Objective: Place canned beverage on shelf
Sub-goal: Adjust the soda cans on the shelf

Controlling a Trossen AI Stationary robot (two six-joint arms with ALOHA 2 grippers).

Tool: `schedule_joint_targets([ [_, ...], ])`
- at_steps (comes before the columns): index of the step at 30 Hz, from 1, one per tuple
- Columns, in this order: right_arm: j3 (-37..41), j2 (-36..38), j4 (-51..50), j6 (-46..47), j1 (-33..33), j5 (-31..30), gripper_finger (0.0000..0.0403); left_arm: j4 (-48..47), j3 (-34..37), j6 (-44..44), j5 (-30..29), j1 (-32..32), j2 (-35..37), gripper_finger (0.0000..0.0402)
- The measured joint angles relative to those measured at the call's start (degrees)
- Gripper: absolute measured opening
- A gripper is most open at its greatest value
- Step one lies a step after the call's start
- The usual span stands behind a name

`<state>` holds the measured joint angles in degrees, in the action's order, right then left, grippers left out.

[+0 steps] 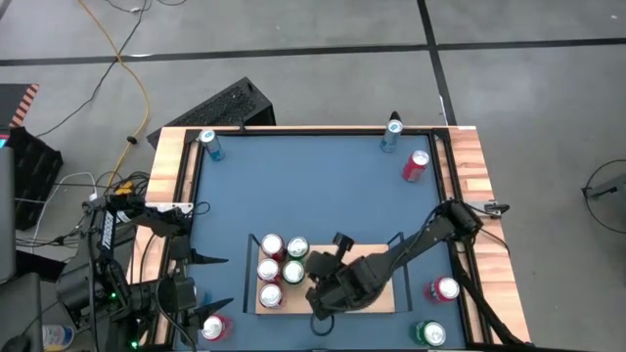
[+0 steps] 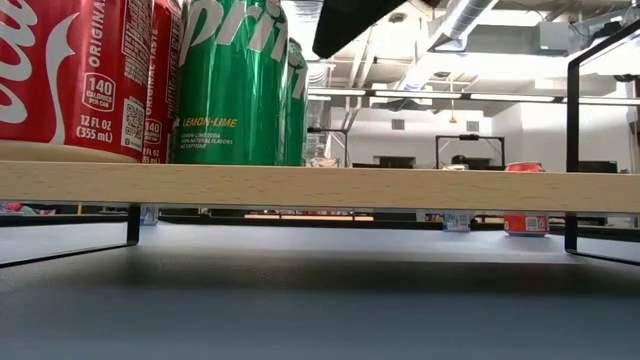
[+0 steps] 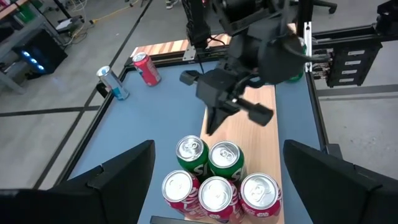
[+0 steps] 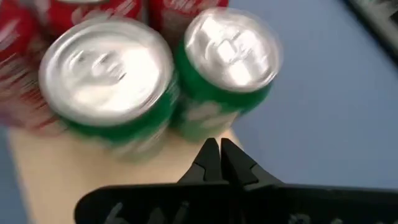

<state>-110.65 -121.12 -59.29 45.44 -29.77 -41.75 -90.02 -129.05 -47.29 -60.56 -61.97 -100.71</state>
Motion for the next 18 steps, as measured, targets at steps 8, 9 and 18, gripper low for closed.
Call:
schedule_joint_targets([
  [8,1.2,0.0,0.9,-4.8,3.0,1.1,0.0,0.0,0.0,0.0,0.0,0.0,0.0,0.0339],
  [9,1.2,0.0,1.3,-5.5,3.2,1.2,0.0,0.0,0.0,0.0,0.0,0.0,0.0,0.0339],
  [18,1.2,0.0,2.4,-8.3,4.0,1.5,0.0,0.0,0.0,0.9,0.0,0.0,0.0,0.0339],
])
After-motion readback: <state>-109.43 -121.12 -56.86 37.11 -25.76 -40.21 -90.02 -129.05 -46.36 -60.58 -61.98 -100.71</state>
